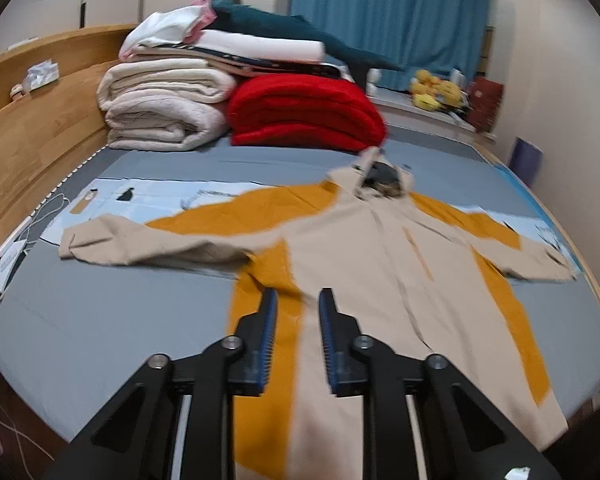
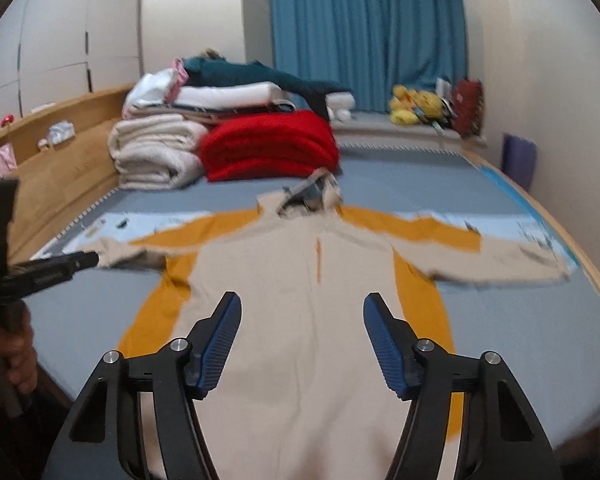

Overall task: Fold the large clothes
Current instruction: 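Move the left tool out to the cuff of the nearest sleeve, then grasp the sleeve with the left tool and fold it across the jacket body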

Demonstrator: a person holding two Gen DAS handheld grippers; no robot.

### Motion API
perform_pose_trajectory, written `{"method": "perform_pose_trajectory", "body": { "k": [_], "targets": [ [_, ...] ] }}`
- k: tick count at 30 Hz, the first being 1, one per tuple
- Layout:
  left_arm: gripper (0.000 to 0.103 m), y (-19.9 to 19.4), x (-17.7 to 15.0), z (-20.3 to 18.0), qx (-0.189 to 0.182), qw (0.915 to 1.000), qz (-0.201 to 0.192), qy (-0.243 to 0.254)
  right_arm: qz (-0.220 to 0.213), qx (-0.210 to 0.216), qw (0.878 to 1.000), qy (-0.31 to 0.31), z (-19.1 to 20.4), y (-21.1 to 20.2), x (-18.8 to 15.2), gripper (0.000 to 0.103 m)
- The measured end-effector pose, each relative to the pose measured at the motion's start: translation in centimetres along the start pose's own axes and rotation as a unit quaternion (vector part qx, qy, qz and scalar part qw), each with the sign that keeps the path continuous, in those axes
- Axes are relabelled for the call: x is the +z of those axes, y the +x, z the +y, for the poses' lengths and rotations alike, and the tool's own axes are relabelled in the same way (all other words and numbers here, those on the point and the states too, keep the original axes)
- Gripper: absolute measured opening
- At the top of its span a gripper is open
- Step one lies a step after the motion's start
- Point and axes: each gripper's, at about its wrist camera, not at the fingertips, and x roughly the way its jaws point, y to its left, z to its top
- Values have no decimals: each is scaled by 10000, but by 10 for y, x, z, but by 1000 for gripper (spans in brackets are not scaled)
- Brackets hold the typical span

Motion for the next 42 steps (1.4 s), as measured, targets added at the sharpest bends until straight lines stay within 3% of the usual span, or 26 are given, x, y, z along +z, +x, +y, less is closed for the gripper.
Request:
{"method": "perform_pose_trajectory", "body": {
  "k": [4, 6, 9, 11, 14, 15, 19, 23, 25, 27, 29, 30, 32, 35, 39, 42],
  "targets": [
    [11, 46, 31, 58, 384, 9988, 117, -266, -281, 153, 9994, -125, 3, 45, 54, 49],
    [11, 68, 41, 86, 571, 9973, 228, -412, -382, 111, 9989, -256, 6, 77, 78, 34],
    [11, 106, 44, 139, 707, 9916, 533, -941, -307, 72, 9989, -355, 9, 125, 96, 34],
    [11, 122, 42, 168, 798, 9867, 673, -1247, -202, 176, 9993, -248, 5, 151, 91, 36],
    [11, 150, 35, 214, 1064, 9778, 822, -1607, 308, 149, 9994, 29, -6, 183, 79, 62],
    [11, 159, 32, 232, 1114, 9734, 863, -1806, 428, 333, 9984, 151, -9, 193, 81, 62],
    [11, 182, 22, 285, 1256, 9556, 894, -2512, 403, 329, 9986, -77, -7, 215, 81, 69],
    [14, 200, 20, 329, 1221, 9420, 781, -3027, 734, 356, 9965, -190, -4, 244, 70, 69],
    [24, 212, 20, 351, 1215, 9378, 767, -3159, 806, 285, 9959, -289, -1, 254, 64, 64],
    [26, 223, 17, 368, 1231, 9334, 771, -3281, 916, 198, 9950, -349, 0, 265, 60, 42],
    [28, 234, 8, 393, 1304, 9201, 843, -3595, 1012, 204, 9942, -310, -3, 271, 57, 25],
    [28, 237, 3, 402, 1307, 9131, 844, -3770, 1037, 197, 9940, -301, -4, 273, 55, 22],
    [28, 242, -8, 424, 1245, 8942, 767, -4231, 1105, 203, 9932, -309, -5, 278, 52, 22],
    [28, 248, -18, 444, 1210, 8766, 705, -4604, 1307, 282, 9907, -257, -7, 287, 47, 24],
    [29, 250, -19, 456, 1155, 8709, 484, -4752, 1560, 358, 9870, -106, -11, 299, 40, 43],
    [26, 253, -18, 458, 1151, 8703, 411, -4771, 1671, 409, 9851, -33, -13, 305, 37, 44]
  ]
}}
